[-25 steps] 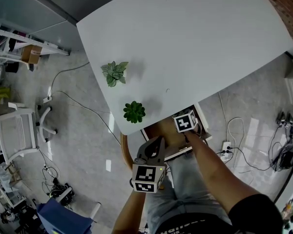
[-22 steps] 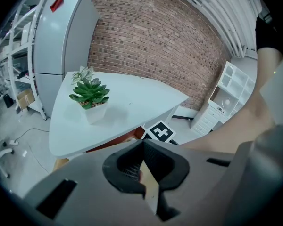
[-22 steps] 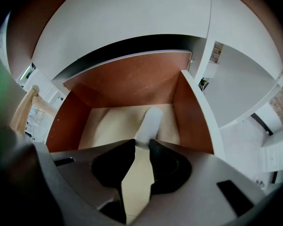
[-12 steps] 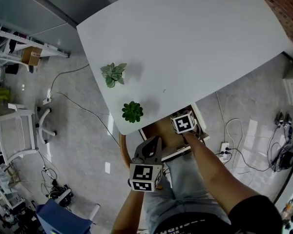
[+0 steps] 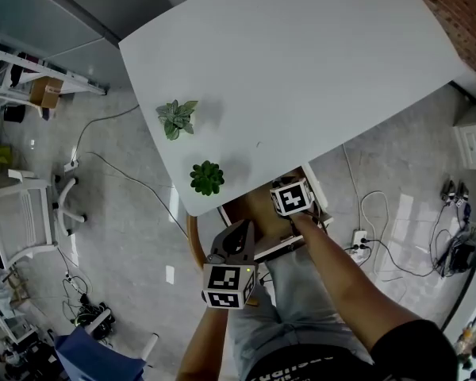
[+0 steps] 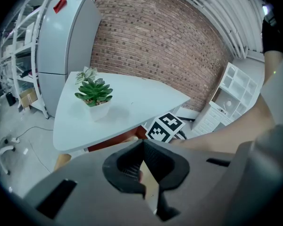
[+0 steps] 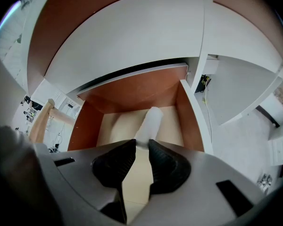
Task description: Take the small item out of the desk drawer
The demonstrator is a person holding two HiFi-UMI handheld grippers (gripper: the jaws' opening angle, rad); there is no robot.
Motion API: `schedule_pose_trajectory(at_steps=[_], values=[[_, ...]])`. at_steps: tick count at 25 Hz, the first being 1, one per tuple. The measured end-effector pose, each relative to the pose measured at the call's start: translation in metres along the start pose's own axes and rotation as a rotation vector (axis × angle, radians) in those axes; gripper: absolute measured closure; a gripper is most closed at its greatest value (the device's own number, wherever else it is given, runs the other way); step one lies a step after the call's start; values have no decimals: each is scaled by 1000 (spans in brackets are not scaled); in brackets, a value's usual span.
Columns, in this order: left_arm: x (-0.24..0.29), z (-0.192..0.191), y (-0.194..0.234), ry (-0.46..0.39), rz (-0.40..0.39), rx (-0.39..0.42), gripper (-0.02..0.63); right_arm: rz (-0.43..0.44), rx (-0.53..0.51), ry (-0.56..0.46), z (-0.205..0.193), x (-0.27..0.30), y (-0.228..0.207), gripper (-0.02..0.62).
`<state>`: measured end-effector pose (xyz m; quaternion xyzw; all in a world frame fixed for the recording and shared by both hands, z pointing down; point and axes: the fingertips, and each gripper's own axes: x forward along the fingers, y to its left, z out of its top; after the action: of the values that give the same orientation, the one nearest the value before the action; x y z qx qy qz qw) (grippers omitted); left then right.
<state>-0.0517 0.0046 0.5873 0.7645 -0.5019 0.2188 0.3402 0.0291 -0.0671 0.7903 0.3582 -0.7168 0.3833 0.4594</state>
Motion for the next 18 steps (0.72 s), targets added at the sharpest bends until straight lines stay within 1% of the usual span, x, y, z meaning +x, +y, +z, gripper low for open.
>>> schedule_pose_trajectory(at_steps=[10, 18], values=[[5, -5, -1, 4, 0, -4, 609, 39, 43, 12, -8, -22, 1, 512], [9, -6, -4, 5, -11, 6, 609, 56, 70, -7, -14, -40, 3, 511]])
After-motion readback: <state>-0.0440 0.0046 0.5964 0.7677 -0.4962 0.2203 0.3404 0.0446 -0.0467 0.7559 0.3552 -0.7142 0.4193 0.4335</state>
